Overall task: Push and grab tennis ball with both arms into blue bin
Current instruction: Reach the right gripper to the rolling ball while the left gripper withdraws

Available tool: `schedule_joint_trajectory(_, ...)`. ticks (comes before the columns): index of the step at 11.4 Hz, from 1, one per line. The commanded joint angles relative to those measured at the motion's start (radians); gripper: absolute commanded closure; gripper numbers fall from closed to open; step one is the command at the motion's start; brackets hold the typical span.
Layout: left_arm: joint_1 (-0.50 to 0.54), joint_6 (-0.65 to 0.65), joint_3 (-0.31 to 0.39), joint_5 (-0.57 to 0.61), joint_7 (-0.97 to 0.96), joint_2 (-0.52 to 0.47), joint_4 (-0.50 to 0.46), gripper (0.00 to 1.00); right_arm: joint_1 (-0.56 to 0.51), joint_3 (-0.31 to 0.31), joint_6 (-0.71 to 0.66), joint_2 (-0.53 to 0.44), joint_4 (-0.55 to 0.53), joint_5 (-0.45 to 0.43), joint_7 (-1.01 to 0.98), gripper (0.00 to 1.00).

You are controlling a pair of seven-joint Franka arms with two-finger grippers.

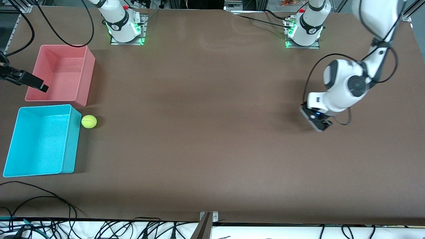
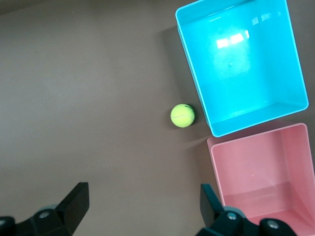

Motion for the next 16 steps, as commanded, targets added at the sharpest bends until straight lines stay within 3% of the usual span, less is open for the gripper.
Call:
schedule_joint_trajectory(1,0.021,-0.097,0.133,-0.028,0.021,-0.202,0.039,0.0,0.018,0.016,-0.014,0.001,-0.067,-0.097,-0.004,0.0)
schedule_joint_trajectory(6,0.026,-0.402,0.134,-0.016,-0.158,-0.293,0.209,0.0,0.023,0.031,0.029,0.029,-0.223,-0.139,-0.027,0.0)
schedule_joint_trajectory(11,0.027,-0.812,0.111,0.016,-0.403,-0.312,0.469,0.0,0.026,0.039,0.456,0.052,-0.514,-0.148,-0.041,0.0)
schedule_joint_trajectory(13,0.026,-0.979,0.103,0.022,-0.505,-0.31,0.596,0.0,0.017,0.016,0.626,0.151,-0.552,-0.209,-0.078,0.0)
schedule_joint_trajectory(14,0.026,-1.023,0.103,0.022,-0.545,-0.31,0.633,0.0,0.017,-0.001,0.711,0.206,-0.552,-0.279,-0.08,0.0)
schedule_joint_trajectory(16,0.014,-1.057,0.1,0.022,-0.728,-0.306,0.685,0.0,0.015,-0.019,0.826,0.276,-0.553,-0.307,-0.08,0.0)
